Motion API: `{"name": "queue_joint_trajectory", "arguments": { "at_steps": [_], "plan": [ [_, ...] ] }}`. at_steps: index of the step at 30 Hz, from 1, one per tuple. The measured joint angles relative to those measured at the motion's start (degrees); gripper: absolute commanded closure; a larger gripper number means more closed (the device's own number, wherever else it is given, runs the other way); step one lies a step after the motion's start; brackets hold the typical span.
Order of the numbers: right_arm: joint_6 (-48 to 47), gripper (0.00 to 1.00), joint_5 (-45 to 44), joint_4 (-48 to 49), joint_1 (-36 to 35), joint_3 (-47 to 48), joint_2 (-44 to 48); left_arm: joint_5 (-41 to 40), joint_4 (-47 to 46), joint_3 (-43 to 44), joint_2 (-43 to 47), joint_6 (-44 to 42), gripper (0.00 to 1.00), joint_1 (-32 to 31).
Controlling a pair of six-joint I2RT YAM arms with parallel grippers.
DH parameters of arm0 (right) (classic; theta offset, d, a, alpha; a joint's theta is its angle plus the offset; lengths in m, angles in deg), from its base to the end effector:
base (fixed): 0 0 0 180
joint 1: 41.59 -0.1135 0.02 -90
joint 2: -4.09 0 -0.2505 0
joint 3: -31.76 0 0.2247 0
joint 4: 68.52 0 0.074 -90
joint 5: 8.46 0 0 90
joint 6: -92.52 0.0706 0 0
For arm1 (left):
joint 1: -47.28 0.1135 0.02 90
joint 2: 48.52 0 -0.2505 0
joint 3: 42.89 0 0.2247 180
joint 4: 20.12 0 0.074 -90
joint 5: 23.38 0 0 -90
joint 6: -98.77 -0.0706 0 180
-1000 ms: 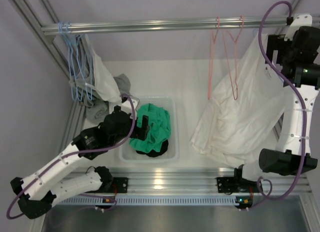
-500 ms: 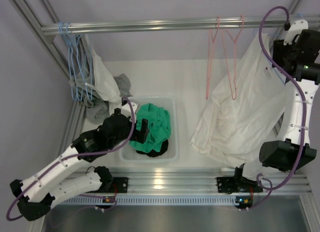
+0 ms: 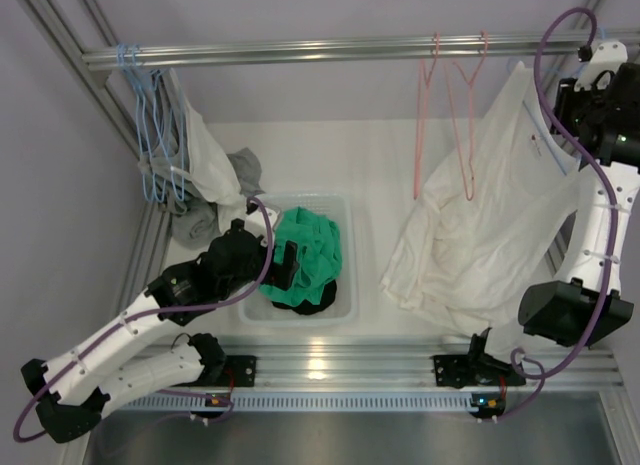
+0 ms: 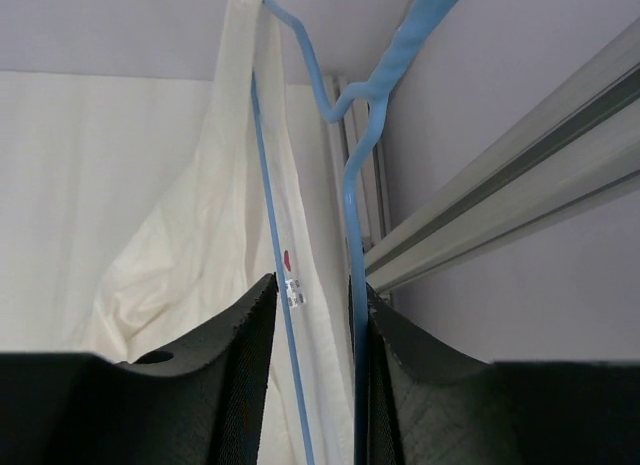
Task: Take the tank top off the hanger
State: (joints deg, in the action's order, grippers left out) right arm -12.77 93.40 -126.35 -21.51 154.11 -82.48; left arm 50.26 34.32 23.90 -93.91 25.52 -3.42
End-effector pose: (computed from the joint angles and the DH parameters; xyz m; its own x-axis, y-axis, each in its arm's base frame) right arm 0.3055 -0.0962 0.4412 -0.3815 -0.1353 -0.9144 0.0586 0.9837 -0.1700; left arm 0.1244 -0.1206 0.2965 -0.5016 0.1762 -0.8470 0.4683 0.8785 -0.0945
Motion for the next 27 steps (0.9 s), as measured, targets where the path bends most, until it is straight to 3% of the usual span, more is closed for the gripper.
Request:
{"name": "queue_joint_trajectory", "arguments": {
  "at_steps": [2, 4, 5, 7, 10, 27],
  "plan": [
    [0.6, 0.46, 1.2, 0.1, 0.4, 0.0, 0.4, 0.0, 0.0, -0.1, 0.0, 0.0, 0.01, 0.0],
    [0.8, 0.56, 1.6, 0.5, 0.6, 0.1, 0.8, 0.0, 0.0, -0.1, 0.0, 0.0, 0.01, 0.0],
    [0.9, 0.55, 1.6, 0.8, 0.7, 0.1, 1.1, 0.0, 0.0, -0.1, 0.0, 0.0, 0.01, 0.0],
    [1.3, 0.44, 1.5, 0.9, 0.8, 0.2, 1.5, -0.1, 0.0, -0.1, 0.0, 0.0, 0.01, 0.0],
    [1.6, 0.43, 1.0, 0.9, 0.8, 1.6, 1.8, -0.2, 0.0, -0.1, 0.0, 0.0, 0.01, 0.0],
    [2.0, 0.58, -1.7, 2.4, 0.8, -0.1, 2.8, -0.2, -0.4, -0.4, 1.4, -0.3, 0.01, 0.0]
  ]
}}
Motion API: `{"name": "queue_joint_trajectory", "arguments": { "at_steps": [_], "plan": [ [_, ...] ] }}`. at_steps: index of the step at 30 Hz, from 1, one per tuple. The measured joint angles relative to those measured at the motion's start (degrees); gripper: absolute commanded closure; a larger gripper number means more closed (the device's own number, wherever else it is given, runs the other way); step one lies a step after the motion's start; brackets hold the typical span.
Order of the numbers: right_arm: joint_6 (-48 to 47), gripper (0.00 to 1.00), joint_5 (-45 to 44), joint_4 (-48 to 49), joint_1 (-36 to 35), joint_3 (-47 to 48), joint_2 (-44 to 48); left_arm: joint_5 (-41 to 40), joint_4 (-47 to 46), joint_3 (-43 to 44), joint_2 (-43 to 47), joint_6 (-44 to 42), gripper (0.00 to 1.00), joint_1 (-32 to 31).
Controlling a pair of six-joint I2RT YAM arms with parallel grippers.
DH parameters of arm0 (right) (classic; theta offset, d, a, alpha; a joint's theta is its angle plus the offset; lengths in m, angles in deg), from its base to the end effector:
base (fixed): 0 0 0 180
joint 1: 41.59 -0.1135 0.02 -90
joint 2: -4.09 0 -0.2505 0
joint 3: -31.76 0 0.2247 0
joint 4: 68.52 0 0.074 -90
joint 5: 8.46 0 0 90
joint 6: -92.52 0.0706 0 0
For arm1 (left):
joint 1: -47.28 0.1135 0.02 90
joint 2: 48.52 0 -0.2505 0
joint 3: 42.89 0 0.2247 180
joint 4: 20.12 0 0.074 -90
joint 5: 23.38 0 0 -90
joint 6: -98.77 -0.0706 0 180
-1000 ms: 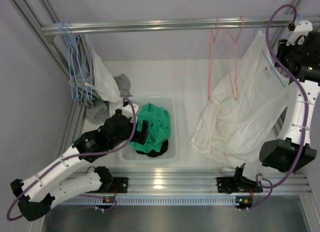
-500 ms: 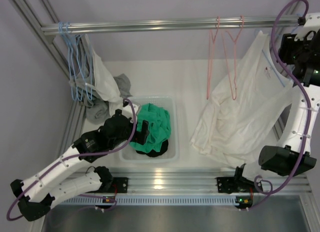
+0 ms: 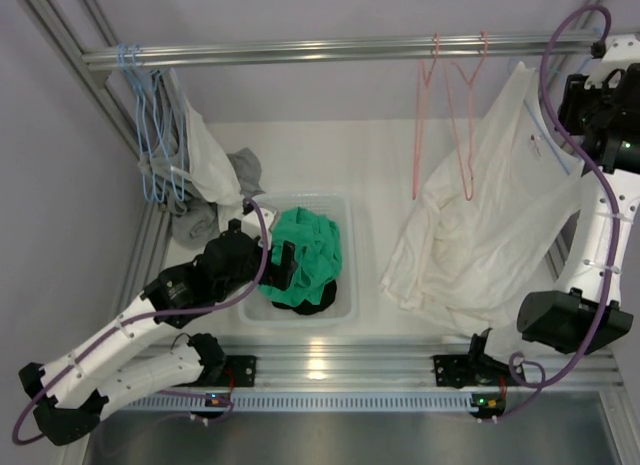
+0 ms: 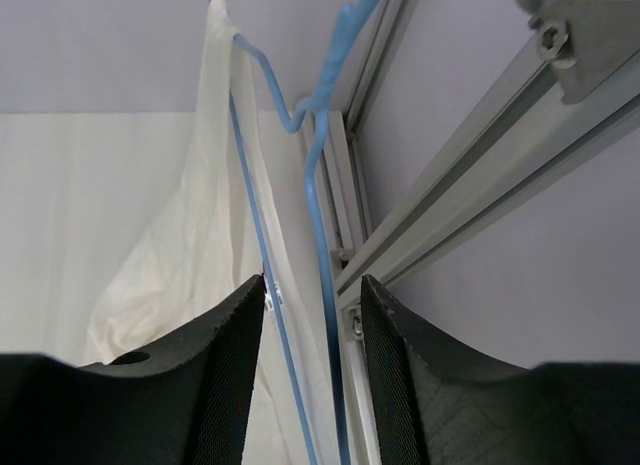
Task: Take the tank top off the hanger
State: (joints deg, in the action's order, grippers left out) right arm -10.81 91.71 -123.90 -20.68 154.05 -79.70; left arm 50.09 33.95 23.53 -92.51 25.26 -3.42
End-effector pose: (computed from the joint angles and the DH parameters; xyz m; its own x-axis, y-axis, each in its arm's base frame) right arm 0.2904 -0.0976 0.4607 -0.3085 -0.1251 -0.9430 0.1257 0.9773 -0.1707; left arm 0.1220 -0.1174 0.2989 -0.4856 0.1637 -0.8587 0.4699 0.8772 -0.0985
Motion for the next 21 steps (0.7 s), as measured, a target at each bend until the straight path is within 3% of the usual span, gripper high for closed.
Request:
{"name": "queue_joint_trajectory", "arguments": {
  "at_steps": [7, 9, 13, 15, 21],
  "plan": [
    [0.8, 0.73, 0.1, 0.0, 0.0, -4.5, 0.3, 0.0, 0.0, 0.0, 0.0, 0.0, 0.01, 0.0],
    [1.1, 0.82, 0.2, 0.1, 0.0, -5.7, 0.6, 0.1, 0.0, 0.0, 0.0, 0.0, 0.01, 0.0],
    [2.1, 0.87, 0.9, 0.1, 0.0, -7.4, 1.6, 0.2, 0.0, 0.0, 0.0, -0.1, 0.01, 0.0],
    [2.6, 1.0, 1.6, 0.0, 0.0, -7.6, 2.1, 0.2, 0.0, 0.0, 0.0, -0.2, 0.01, 0.0],
    [4.4, 1.0, 3.6, 0.1, -0.2, -7.8, 3.9, 0.3, 0.0, 0.0, 0.0, -0.2, 0.01, 0.0]
  ]
}}
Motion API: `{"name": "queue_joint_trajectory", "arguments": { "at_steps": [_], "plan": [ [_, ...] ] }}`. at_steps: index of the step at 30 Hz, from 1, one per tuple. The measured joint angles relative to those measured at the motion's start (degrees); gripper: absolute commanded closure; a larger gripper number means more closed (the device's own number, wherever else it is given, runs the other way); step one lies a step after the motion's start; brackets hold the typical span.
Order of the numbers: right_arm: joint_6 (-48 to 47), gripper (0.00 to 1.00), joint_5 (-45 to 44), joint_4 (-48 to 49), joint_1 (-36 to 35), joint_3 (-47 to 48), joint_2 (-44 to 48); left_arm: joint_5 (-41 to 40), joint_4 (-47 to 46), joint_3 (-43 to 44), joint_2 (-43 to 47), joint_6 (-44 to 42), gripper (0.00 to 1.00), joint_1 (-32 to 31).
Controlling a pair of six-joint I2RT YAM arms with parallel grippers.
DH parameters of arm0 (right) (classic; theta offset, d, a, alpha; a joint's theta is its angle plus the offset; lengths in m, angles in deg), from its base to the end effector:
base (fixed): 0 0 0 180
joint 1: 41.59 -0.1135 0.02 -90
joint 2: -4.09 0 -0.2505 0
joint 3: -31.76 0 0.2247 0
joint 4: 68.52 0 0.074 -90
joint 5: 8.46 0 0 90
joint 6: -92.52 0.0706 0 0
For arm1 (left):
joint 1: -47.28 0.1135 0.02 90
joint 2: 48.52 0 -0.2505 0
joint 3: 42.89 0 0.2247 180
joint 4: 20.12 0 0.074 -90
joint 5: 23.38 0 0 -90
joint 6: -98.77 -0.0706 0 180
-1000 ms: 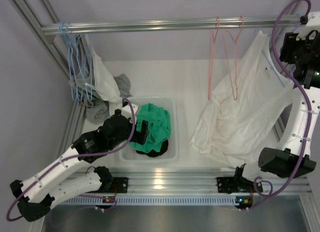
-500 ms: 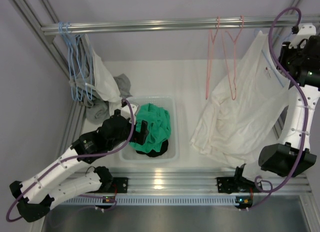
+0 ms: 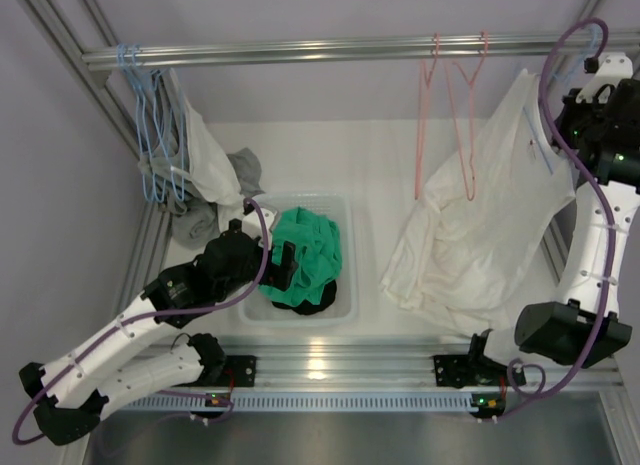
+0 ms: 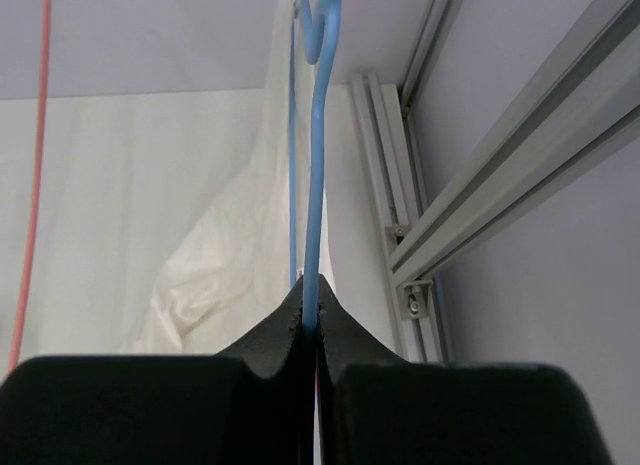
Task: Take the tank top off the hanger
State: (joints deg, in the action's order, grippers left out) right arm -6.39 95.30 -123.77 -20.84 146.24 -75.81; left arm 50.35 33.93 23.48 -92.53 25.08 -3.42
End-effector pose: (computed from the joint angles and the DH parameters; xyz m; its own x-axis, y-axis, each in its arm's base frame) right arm 0.2813 -0.0886 0.4373 -0.3472 -0.0293 -0.9373 0.0832 0.9946 -0.0620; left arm 0.1219 -0.1177 0.2985 -0.4856 0.1676 -0.8580 0.4746 0.8748 -0.0977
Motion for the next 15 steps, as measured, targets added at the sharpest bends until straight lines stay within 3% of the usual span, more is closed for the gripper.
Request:
{"name": "queue_joint_trajectory", "arguments": {
  "at_steps": [4, 15],
  "plan": [
    [1.6, 1.0, 2.7, 1.7, 0.0, -1.7, 2.5, 0.1, 0.0, 0.0, 0.0, 0.0, 0.01, 0.0],
    [5.6, 1.0, 5.6, 18.3, -0.1, -14.7, 9.1, 0.2, 0.0, 0.0, 0.0, 0.0, 0.01, 0.0]
  ]
}}
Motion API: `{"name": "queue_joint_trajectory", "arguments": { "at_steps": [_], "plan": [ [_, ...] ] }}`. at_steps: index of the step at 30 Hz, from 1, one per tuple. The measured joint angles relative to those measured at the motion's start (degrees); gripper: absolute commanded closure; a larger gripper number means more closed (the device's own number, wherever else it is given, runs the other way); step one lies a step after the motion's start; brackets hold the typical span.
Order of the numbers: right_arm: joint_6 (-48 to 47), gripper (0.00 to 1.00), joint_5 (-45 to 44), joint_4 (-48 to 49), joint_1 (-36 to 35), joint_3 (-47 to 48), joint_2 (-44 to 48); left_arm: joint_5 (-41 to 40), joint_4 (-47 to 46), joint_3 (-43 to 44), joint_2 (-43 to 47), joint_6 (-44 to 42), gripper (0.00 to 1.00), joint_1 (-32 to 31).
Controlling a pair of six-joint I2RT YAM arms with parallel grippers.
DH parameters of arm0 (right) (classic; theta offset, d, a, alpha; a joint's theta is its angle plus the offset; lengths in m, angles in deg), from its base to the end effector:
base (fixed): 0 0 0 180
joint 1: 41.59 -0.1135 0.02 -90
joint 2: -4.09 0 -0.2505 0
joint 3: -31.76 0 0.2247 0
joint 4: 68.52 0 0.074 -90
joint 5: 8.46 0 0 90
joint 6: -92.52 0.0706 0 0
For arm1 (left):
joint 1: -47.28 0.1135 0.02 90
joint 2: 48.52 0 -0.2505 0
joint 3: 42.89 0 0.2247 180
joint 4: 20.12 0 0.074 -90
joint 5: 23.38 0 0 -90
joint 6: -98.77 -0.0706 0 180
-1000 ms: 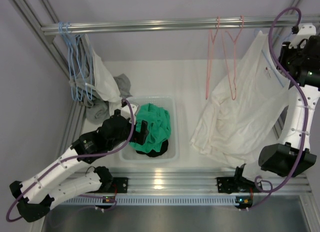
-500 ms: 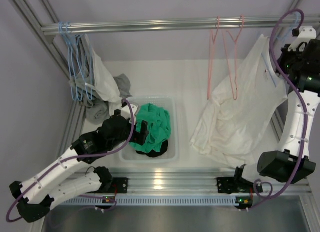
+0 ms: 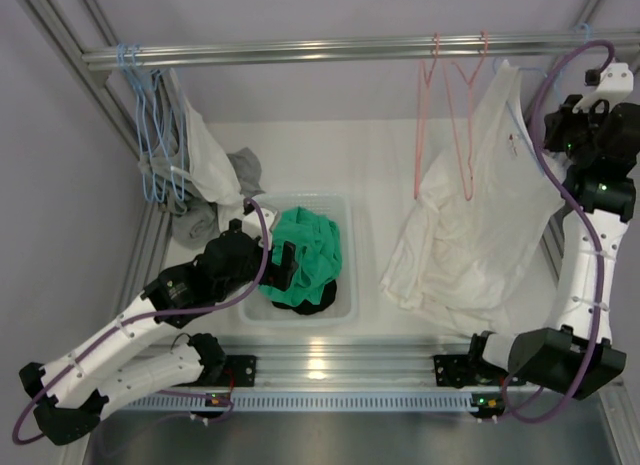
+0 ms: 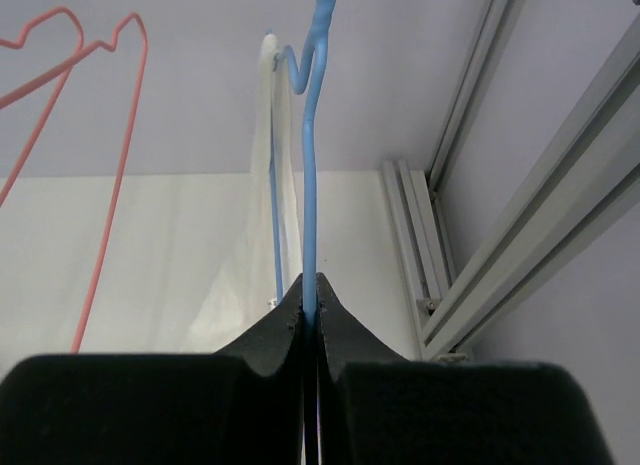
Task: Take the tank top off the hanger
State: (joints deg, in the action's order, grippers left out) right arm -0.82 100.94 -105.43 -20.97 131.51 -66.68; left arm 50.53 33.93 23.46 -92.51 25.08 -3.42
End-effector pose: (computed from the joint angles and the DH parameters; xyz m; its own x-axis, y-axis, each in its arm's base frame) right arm 0.2641 -0.0743 0.4395 -0.1303 -0.0097 -0.9914 0.0167 0.9998 -0.0120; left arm 0.1217 -0.1178 0.2985 -0.4862 0.1680 -0.8575 0.4768 0.8734 -0.0992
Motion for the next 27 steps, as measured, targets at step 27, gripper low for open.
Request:
{"name": "queue_joint_trajectory", "arguments": {
  "at_steps": [27],
  "plan": [
    [2.8, 1.0, -5.0, 10.5, -0.2, -13.2, 15.7, -0.2, -0.4, 0.0, -1.6, 0.0, 0.01, 0.0]
  ]
}}
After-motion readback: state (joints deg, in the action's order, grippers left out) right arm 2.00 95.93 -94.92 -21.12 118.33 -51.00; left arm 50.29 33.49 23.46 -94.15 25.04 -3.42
